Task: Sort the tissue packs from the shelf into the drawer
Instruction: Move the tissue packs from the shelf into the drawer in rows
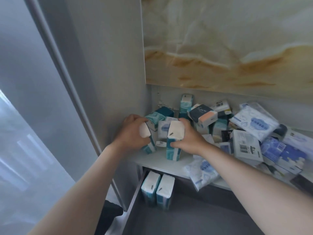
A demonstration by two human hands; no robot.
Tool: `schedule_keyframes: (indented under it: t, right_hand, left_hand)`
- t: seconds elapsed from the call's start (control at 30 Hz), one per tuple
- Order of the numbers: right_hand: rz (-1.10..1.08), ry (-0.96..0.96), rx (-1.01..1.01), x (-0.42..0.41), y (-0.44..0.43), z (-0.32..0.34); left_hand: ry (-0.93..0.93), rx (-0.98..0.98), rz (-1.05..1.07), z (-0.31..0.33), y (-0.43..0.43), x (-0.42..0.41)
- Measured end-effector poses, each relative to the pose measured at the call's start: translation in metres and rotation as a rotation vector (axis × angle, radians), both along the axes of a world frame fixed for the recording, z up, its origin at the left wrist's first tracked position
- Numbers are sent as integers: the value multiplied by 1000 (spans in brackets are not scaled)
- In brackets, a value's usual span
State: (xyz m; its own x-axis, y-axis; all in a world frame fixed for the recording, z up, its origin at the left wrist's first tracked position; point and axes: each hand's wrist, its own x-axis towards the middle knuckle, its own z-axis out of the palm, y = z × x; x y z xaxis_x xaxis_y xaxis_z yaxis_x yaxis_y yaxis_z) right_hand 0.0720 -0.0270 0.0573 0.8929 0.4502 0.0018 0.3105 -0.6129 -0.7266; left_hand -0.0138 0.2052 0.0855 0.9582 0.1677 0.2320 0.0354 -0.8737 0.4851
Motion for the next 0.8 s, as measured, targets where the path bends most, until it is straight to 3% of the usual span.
schedule_keyframes:
  t: [0.1,0.3,0.47,0.57,0.67,0.8]
  right_hand:
    - [-5,-3,50,-11,-4,12]
    - [78,140,80,-55,-22,22]
    - [234,351,-92,-97,-31,9]
    - [300,504,-252,-125,-29,-7]
    - [292,506,-396,-141,-27,-38]
    - [229,479,-437,-154,-25,-76]
  left_hand:
    - [-12,21,-50,17,-2,-22]
    - [151,-2,-168,23,-19,-72]
    - [495,-4,-247,7,-36,-97]
    - [685,132,-279,-13,-45,-104]
    - [817,265,-335,-39,-55,-107]
    - [898,320,-396,-71,-63,-107]
